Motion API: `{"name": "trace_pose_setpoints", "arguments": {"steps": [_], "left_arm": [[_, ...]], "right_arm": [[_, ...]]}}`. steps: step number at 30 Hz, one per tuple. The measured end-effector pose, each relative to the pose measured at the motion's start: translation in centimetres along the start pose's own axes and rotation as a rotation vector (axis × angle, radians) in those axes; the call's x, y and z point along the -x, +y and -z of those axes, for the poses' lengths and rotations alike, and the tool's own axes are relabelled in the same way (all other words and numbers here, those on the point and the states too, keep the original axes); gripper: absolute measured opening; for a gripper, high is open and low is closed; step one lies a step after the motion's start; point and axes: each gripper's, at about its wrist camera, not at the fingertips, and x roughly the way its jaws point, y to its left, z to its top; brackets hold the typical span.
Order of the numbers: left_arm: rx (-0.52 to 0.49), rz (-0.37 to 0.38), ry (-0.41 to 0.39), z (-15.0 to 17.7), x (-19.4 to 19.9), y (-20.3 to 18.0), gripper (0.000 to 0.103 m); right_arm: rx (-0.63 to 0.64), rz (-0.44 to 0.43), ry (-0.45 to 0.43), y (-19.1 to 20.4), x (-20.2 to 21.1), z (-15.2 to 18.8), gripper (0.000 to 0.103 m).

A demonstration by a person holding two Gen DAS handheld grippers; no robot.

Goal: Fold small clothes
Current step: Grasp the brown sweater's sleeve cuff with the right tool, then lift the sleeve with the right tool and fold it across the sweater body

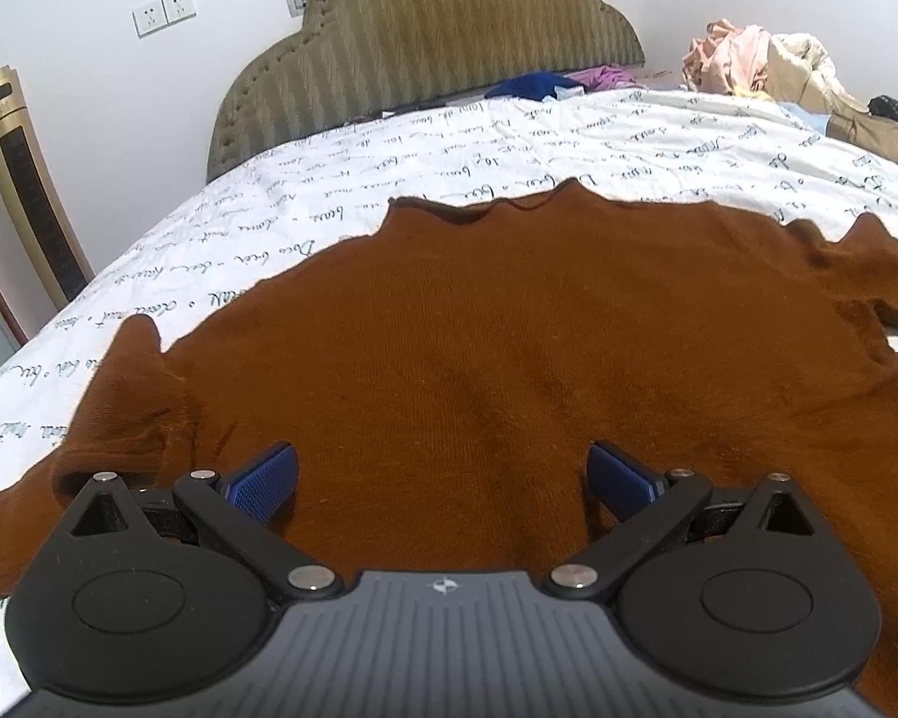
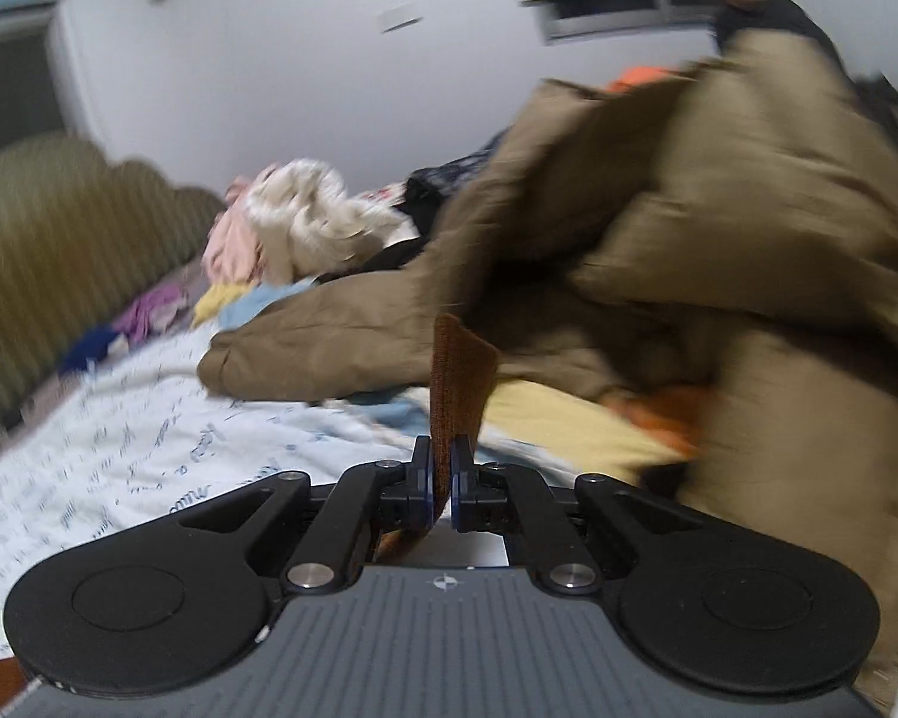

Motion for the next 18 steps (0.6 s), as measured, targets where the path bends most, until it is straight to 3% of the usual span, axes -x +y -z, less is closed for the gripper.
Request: {"name": "trace_pose_setpoints", "arguments": {"steps": [5,11,16,17,18], "left_arm": [[-0.002,-0.003,-0.009,0.0,0.7,0.1,0.103],[0.005,-0.008,-0.028,0.0,1.8,0.8,0.103],[0.023,-0.021,-0.016,0.3,1.9,1.9,0.103],[0.022,-0.024,-0.015,0.3,2.0,2.0,0.103],[0.021,-0.026,-0.018,0.4,2.1,2.1,0.103]], "right_arm": [[-0.110,-0.049,0.108,-5.1,0.5,1.3,0.009],[-0.209,-0.053,0.195,-6.6,-2.0,3.3,0.030],[-0.269,-0.029,0.193,-7.0,-2.2,4.2,0.028],[-0.270,-0.015,0.177,-6.9,-1.9,4.3,0.017],[-0.257,0.000,0.156,-6.7,-1.6,4.1,0.012]]}}
